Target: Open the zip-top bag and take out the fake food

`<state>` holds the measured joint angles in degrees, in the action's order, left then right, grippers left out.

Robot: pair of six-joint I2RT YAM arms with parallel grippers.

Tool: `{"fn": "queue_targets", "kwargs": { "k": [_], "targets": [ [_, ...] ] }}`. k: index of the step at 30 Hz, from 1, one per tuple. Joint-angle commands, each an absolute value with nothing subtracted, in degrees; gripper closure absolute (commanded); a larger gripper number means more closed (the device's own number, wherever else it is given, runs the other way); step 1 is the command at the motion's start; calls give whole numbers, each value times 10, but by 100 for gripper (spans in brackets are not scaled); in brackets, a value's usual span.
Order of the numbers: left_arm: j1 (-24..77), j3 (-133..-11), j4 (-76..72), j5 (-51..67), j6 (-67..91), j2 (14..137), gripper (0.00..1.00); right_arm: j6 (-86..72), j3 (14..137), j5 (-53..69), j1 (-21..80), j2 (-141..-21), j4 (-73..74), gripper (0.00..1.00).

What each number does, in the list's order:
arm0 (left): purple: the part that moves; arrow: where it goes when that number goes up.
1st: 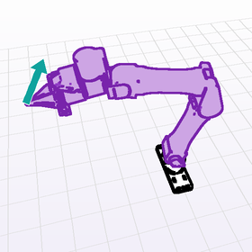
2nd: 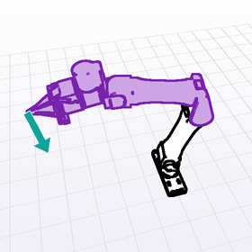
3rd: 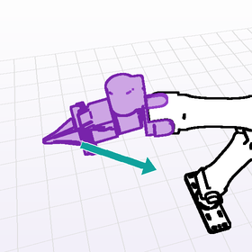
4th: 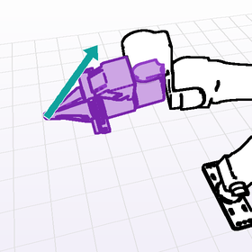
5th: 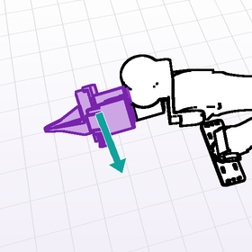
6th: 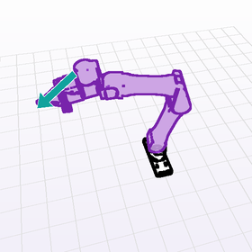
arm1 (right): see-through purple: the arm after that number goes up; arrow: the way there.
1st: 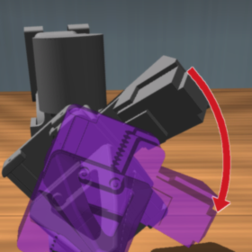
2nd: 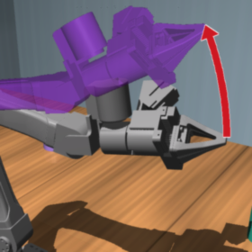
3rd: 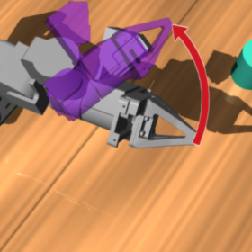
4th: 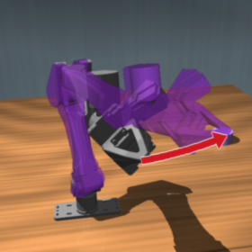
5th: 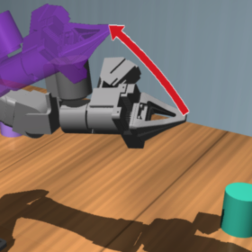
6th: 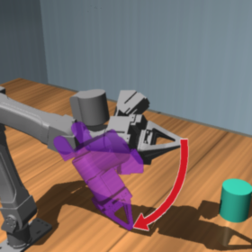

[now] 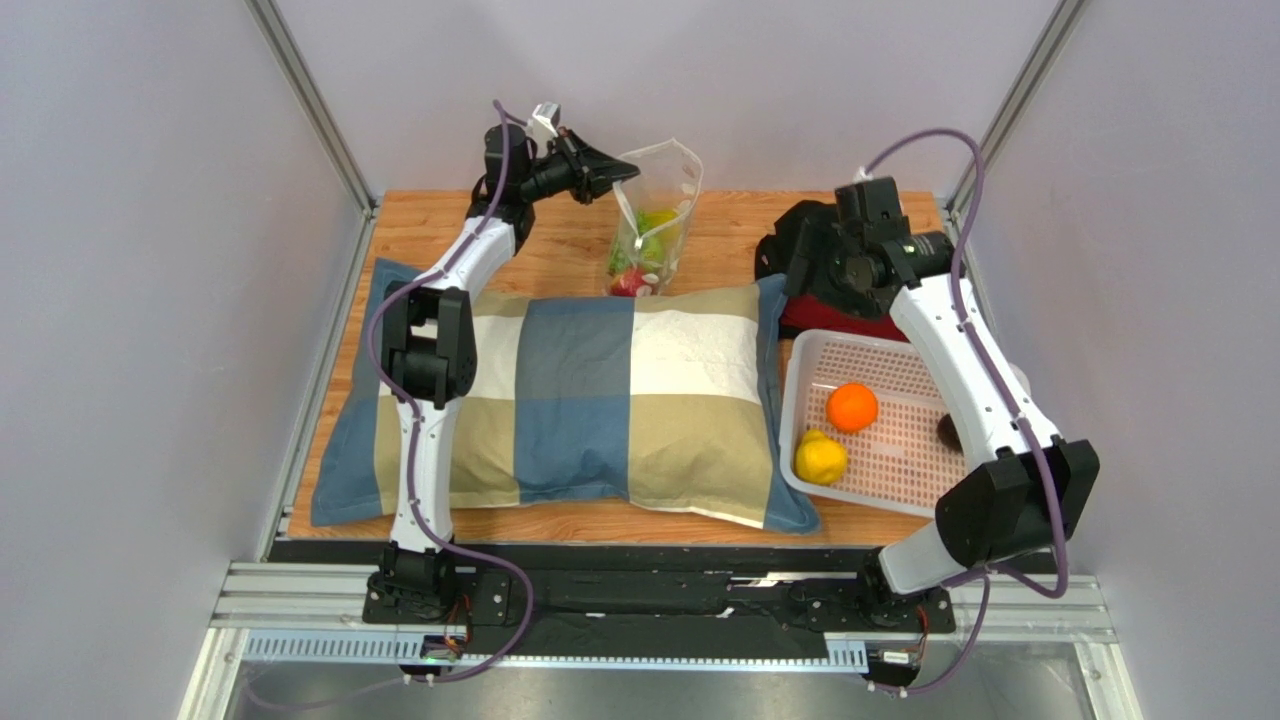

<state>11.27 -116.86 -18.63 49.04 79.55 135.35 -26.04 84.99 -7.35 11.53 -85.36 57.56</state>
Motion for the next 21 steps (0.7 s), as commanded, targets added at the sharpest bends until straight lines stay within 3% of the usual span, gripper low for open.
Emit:
{"fn": "queue_targets", "kwargs": {
  "k": [1, 9, 16, 21],
  "targets": [
    [120, -1172, -219, 501, 786, 1329, 100, -265, 967, -18, 190, -891, 483, 20],
    [134, -1172, -178, 507, 745, 1327, 100, -265, 1165, 52, 241, -1067, 355, 37],
    [138, -1158, -168, 505, 732, 1321, 100, -265, 1327, 90, 242, -1241, 354, 65],
    [141, -1163, -176, 504, 740, 1324, 100, -271, 1344, 89, 243, -1289, 347, 75]
  ]
}}
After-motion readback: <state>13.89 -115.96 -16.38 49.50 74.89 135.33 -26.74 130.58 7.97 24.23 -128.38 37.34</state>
